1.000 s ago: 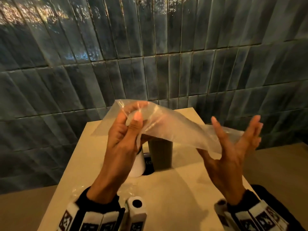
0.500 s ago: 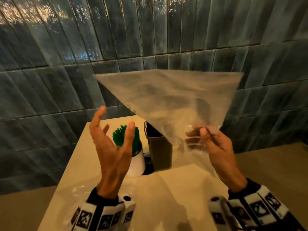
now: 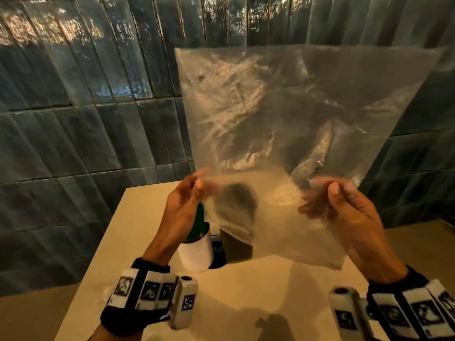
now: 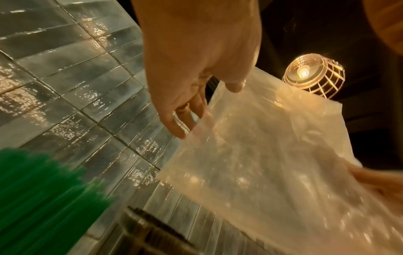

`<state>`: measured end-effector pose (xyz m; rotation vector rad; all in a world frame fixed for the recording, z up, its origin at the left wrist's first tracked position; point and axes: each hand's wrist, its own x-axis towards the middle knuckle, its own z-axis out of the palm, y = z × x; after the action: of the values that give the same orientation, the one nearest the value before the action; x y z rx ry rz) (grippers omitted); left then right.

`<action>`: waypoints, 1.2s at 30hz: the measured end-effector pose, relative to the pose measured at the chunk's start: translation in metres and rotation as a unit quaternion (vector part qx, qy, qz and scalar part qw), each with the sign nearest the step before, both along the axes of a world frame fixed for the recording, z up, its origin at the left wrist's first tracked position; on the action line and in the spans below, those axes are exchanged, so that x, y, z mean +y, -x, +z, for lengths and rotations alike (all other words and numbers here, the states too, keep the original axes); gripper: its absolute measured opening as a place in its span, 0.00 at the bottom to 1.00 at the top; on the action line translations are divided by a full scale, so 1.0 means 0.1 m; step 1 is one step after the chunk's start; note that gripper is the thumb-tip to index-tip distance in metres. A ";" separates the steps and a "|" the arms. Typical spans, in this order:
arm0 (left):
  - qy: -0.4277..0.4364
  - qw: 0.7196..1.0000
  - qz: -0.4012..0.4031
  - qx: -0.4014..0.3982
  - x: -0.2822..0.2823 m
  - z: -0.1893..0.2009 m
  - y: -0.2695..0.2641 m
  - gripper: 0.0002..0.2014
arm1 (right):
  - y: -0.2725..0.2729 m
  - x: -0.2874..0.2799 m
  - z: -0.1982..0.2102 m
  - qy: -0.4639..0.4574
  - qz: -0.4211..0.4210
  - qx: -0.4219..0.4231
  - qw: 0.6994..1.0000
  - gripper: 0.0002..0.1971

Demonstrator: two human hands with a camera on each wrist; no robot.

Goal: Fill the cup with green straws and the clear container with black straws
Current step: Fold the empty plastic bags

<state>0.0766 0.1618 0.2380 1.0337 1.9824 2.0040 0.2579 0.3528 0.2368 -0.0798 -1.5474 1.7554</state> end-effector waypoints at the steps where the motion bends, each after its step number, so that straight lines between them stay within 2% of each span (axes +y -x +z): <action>1: -0.008 1.000 0.006 -0.008 0.00 0.03 -0.02 0.10 | 0.00 -0.01 0.02 0.009 -0.006 -0.009 1.000 0.18; 3: -0.023 0.999 0.028 -0.023 -0.03 0.03 -0.06 0.08 | 0.01 0.00 -0.01 0.031 -0.029 -0.029 0.999 0.22; 5: -0.046 0.997 0.052 -0.039 -0.09 -0.02 -0.06 0.14 | 0.03 0.02 -0.04 0.047 -0.057 -0.040 0.996 0.21; 7: -0.056 0.997 0.048 -0.028 -0.15 -0.07 -0.04 0.20 | 0.06 0.04 -0.06 0.054 -0.072 -0.055 0.994 0.17; 9: -0.059 0.997 0.052 0.003 -0.21 -0.08 -0.07 0.19 | 0.09 0.04 -0.09 0.048 -0.084 -0.074 0.993 0.16; 11: -0.066 0.994 0.074 0.054 -0.27 -0.09 -0.08 0.18 | 0.10 0.04 -0.10 0.014 -0.107 -0.087 0.990 0.21; 13: -0.069 0.987 0.105 0.101 -0.34 -0.09 -0.07 0.12 | 0.10 0.03 -0.10 -0.029 -0.124 -0.095 0.987 0.23; 16: -0.072 0.976 0.123 0.166 -0.44 -0.05 -0.05 0.14 | 0.08 0.01 -0.02 -0.048 -0.138 -0.058 0.988 0.10; 17: -0.079 0.976 0.113 0.171 -0.45 -0.02 -0.06 0.15 | 0.09 0.01 -0.01 -0.056 -0.144 -0.041 0.987 0.12; 19: -0.100 0.982 0.087 0.134 -0.46 0.02 -0.13 0.16 | 0.11 0.01 -0.01 -0.074 -0.148 -0.036 0.986 0.16; 22: -0.095 0.989 0.083 0.071 -0.45 -0.06 -0.19 0.18 | 0.15 -0.01 -0.03 -0.068 -0.159 -0.074 0.982 0.15; 24: -0.038 0.998 0.041 0.022 -0.42 -0.18 -0.25 0.19 | 0.18 0.01 -0.09 -0.052 -0.158 -0.111 0.980 0.15; 26: 0.042 0.998 -0.008 -0.036 -0.41 -0.35 -0.29 0.27 | 0.19 0.04 -0.21 -0.014 -0.134 -0.160 0.978 0.13; 29: 0.142 0.981 -0.060 -0.116 -0.43 -0.67 -0.35 0.39 | 0.15 0.10 -0.51 0.001 -0.049 -0.247 0.968 0.09; 32: 0.212 0.956 -0.073 -0.191 -0.45 -1.12 -0.37 0.46 | 0.08 0.15 -0.90 -0.017 0.033 -0.346 0.938 0.23; 34: 0.255 0.937 -0.085 -0.224 -0.45 -1.41 -0.36 0.50 | 0.06 0.19 -1.21 -0.023 0.019 -0.412 0.911 0.29; 36: 0.281 0.923 -0.104 -0.243 -0.43 -1.65 -0.35 0.52 | 0.05 0.24 -1.51 -0.060 -0.031 -0.467 0.882 0.30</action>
<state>0.1112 0.1186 0.0726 0.5188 1.8855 1.2852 0.2526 0.3772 0.0859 -1.0331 -2.2668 1.6288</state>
